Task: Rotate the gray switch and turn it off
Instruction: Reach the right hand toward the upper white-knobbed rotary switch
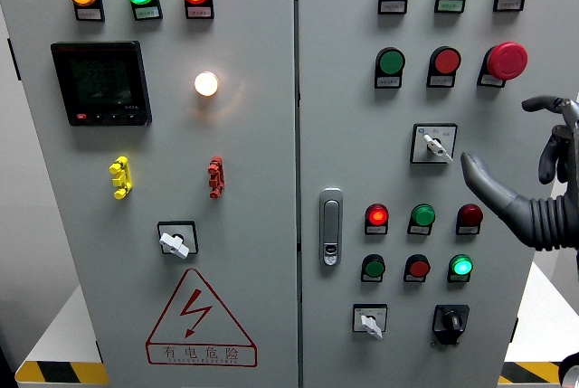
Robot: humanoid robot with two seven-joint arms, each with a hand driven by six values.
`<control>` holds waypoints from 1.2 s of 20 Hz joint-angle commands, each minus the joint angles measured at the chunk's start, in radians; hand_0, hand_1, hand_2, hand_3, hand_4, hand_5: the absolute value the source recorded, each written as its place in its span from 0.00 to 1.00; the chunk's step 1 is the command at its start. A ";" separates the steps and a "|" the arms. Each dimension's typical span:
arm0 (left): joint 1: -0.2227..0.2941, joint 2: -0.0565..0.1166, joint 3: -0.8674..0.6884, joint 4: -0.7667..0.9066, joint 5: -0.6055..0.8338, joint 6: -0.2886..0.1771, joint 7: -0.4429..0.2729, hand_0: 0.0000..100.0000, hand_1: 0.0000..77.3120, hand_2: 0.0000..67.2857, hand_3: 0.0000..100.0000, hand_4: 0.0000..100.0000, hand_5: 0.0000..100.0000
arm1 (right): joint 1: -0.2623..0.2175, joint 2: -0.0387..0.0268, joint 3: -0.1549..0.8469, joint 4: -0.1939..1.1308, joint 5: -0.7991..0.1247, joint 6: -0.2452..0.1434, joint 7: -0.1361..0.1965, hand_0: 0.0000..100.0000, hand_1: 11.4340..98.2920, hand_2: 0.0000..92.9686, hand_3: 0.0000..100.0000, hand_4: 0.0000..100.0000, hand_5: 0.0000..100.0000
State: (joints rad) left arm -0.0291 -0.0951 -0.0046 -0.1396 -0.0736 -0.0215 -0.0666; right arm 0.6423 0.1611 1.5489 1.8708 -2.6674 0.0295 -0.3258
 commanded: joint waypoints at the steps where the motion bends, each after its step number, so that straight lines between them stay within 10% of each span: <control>1: 0.000 0.000 0.000 0.000 0.000 0.000 0.001 0.00 0.00 0.20 0.18 0.10 0.12 | 0.013 -0.0015 -0.004 -0.028 0.000 0.003 -0.005 0.00 0.30 0.58 1.00 0.98 1.00; 24: 0.000 0.000 0.000 0.000 0.000 0.000 0.001 0.00 0.00 0.20 0.18 0.10 0.12 | 0.109 -0.0031 -0.041 -0.231 0.000 -0.008 -0.021 0.00 0.29 0.66 1.00 0.98 1.00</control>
State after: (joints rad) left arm -0.0291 -0.0950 -0.0046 -0.1396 -0.0736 -0.0215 -0.0659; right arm 0.7508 0.1580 1.5105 1.6477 -2.6676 0.0216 -0.3467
